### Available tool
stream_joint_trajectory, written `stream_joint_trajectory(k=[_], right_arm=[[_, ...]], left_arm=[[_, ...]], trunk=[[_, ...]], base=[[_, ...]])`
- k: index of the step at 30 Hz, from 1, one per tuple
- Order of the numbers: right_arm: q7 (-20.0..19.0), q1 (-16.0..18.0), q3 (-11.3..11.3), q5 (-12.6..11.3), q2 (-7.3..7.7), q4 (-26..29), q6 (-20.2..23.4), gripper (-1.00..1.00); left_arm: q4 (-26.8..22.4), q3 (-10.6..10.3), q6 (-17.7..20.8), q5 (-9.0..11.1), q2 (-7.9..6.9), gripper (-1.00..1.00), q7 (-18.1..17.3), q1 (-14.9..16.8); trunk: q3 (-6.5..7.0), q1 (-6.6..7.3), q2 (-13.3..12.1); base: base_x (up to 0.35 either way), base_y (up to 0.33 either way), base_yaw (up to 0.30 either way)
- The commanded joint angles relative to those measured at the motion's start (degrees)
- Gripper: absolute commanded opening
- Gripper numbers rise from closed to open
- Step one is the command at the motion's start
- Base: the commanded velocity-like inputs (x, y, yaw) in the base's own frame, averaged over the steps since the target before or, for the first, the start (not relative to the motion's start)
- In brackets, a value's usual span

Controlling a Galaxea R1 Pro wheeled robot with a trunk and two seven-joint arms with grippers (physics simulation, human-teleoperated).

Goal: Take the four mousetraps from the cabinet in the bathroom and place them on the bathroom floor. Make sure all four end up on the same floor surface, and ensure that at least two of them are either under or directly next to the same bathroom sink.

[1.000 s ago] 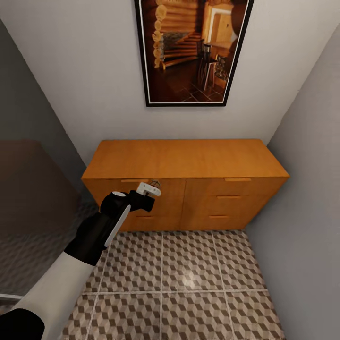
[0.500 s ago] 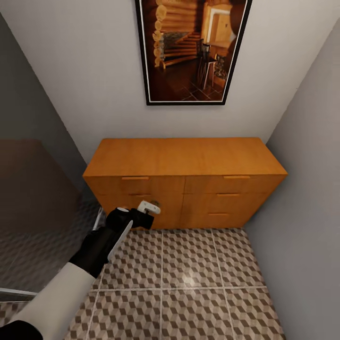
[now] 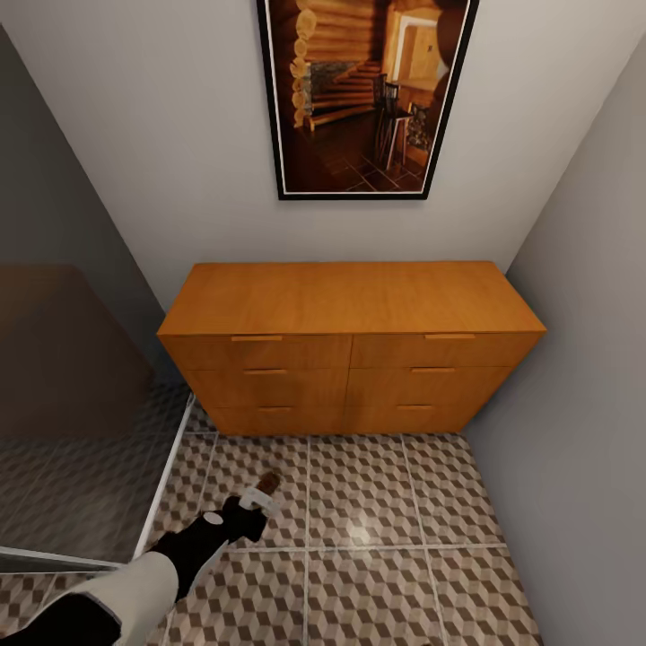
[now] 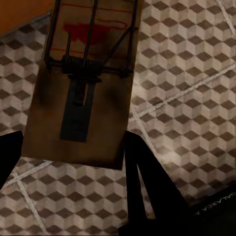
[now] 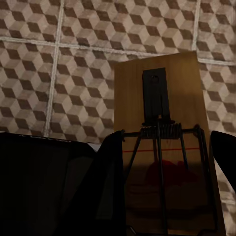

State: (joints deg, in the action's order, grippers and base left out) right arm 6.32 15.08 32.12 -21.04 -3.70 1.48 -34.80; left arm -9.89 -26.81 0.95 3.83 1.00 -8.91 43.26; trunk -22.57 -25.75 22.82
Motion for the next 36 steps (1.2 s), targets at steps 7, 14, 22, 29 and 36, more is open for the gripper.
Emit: stream_joint_trajectory(k=[7,14,22,29,36], right_arm=[[0.78,0.03,0.49,-0.14,0.69,3.70,0.05,-1.00],[5.09,0.20,0.49,-0.06,0.83,5.57,0.50,-1.00],[5.76,0.38,0.49,0.18,4.61,15.42,6.58,-1.00],[5.64,0.39,0.52,0.16,8.06,20.13,10.53,-1.00],[5.57,0.37,0.74,0.29,8.43,17.31,4.94,-1.00]], left_arm=[[12.13,0.00,-7.88,0.46,-0.38,-1.00,0.03,-3.15],[13.84,0.19,-23.76,2.85,-2.08,-1.00,1.88,-11.17],[14.12,0.26,-38.39,15.94,-2.79,-1.00,11.03,-19.81],[14.19,0.26,-46.65,18.87,-3.15,-1.00,11.93,-24.79],[14.19,0.26,-47.06,19.01,-2.93,-1.00,12.03,-25.64]], trunk=[[-0.07,-0.03,0.10],[-0.07,-0.03,0.10],[-0.07,-0.03,0.10],[-0.07,-0.03,0.10],[-0.07,-0.03,0.10]], base=[[0.000,0.000,0.000],[0.000,0.000,0.000],[0.000,0.000,0.000],[0.000,0.000,0.000],[0.000,0.000,0.000]])
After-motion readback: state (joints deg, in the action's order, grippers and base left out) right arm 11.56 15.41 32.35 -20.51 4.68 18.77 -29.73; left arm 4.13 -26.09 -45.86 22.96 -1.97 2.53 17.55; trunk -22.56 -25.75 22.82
